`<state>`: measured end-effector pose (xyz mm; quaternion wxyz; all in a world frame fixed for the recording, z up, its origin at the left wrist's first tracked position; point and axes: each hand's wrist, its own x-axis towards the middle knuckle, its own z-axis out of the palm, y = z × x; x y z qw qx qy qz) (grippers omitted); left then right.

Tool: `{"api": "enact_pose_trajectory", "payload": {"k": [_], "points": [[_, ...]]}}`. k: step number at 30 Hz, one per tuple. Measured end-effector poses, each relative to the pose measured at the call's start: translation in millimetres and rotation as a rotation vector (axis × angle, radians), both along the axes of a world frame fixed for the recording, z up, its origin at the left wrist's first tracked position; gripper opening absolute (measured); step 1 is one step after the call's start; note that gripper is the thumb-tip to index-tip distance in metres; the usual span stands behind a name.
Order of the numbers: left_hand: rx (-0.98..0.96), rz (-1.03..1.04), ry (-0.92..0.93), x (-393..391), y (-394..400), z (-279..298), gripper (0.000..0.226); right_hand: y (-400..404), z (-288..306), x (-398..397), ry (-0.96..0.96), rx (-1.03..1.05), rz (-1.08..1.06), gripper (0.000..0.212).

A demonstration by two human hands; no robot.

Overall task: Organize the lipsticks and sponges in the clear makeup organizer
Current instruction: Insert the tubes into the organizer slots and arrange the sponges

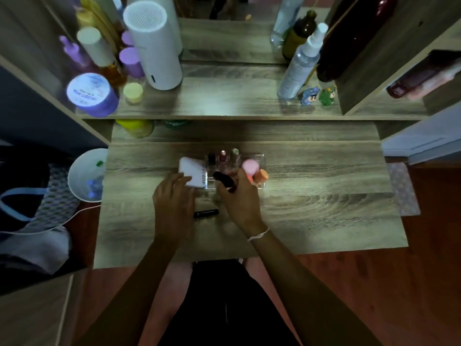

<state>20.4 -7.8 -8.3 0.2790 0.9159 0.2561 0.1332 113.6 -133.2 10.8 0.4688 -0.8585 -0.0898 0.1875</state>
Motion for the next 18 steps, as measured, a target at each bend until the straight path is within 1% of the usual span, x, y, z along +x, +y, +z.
{"api": "enact_pose_trajectory", "payload": {"k": [3, 6, 12, 18], "points": [[0.003, -0.018, 0.045, -15.2, 3.2, -5.8, 0.034, 10.1, -4.1, 0.0, -0.051, -0.041, 0.023, 0.025], [-0.01, -0.061, 0.114, -20.6, 7.0, -7.2, 0.046, 14.6, -6.3, 0.1, -0.107, -0.08, 0.071, 0.022], [-0.045, -0.076, 0.106, -20.1, 9.7, -7.0, 0.05, 22.6, -5.2, 7.0, -0.189, -0.139, 0.123, 0.027], [-0.087, -0.057, 0.125, -24.0, 12.9, -8.8, 0.05, 31.9, -5.8, 10.9, -0.207, -0.218, 0.177, 0.033]]}}
